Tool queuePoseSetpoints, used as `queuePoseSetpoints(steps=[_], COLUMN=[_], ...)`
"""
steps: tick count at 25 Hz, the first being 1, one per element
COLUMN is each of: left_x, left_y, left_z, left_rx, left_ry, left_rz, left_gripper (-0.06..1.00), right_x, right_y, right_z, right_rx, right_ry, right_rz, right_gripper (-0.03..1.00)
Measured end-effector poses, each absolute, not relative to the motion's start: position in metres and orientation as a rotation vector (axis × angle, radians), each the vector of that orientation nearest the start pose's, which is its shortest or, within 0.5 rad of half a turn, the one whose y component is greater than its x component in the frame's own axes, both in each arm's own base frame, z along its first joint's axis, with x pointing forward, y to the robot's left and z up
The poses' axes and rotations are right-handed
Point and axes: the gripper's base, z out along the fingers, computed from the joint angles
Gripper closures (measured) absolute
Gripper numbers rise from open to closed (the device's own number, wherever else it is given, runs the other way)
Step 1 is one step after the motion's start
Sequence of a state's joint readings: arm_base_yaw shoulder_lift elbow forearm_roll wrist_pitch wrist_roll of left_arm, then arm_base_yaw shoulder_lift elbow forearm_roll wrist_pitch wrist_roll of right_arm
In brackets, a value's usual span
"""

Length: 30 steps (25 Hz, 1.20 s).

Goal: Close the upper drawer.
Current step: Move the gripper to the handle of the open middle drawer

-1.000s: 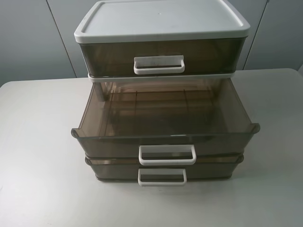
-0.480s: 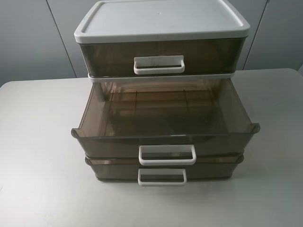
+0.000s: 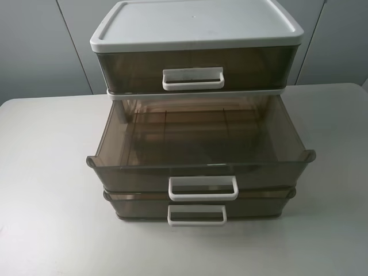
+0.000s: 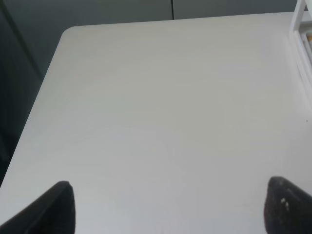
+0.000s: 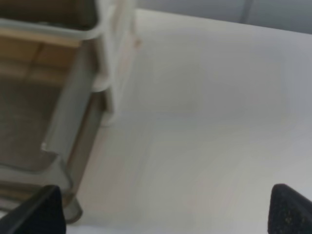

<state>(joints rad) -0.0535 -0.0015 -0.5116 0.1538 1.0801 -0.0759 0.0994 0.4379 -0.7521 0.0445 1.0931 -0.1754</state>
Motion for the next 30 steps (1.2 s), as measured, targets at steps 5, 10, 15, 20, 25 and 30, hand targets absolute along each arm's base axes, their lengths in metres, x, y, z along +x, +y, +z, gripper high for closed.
queuePoseSetpoints(steps=[5, 10, 15, 20, 25, 30], left_x=[-0.007, -0.007, -0.007, -0.007, -0.007, -0.007], left_y=[0.013, 0.013, 0.013, 0.013, 0.013, 0.013], left_z=[0.280, 0.280, 0.280, 0.280, 0.280, 0.280], left_rx=[-0.033, -0.033, -0.033, -0.033, -0.033, -0.033], left_ry=[2.042, 2.042, 2.042, 2.042, 2.042, 2.042], left_rz=[0.103, 0.103, 0.103, 0.103, 0.103, 0.103], left_gripper=[0.20, 0.20, 0.20, 0.20, 0.20, 0.20], right_x=[0.090, 0.115, 0.110, 0.093, 0.086, 0.089], right_y=[0.031, 0.073, 0.118, 0.155, 0.182, 0.201], right_z=[0.363, 0.360, 0.347, 0.336, 0.318, 0.298], right_rx=[-0.614, -0.971, -1.347, -1.599, -1.728, -1.786], right_ry=[2.241, 2.185, 2.095, 1.997, 2.033, 2.114], right_rz=[0.096, 0.265, 0.430, 0.527, 0.550, 0.551], right_gripper=[0.34, 0.34, 0.34, 0.34, 0.34, 0.34])
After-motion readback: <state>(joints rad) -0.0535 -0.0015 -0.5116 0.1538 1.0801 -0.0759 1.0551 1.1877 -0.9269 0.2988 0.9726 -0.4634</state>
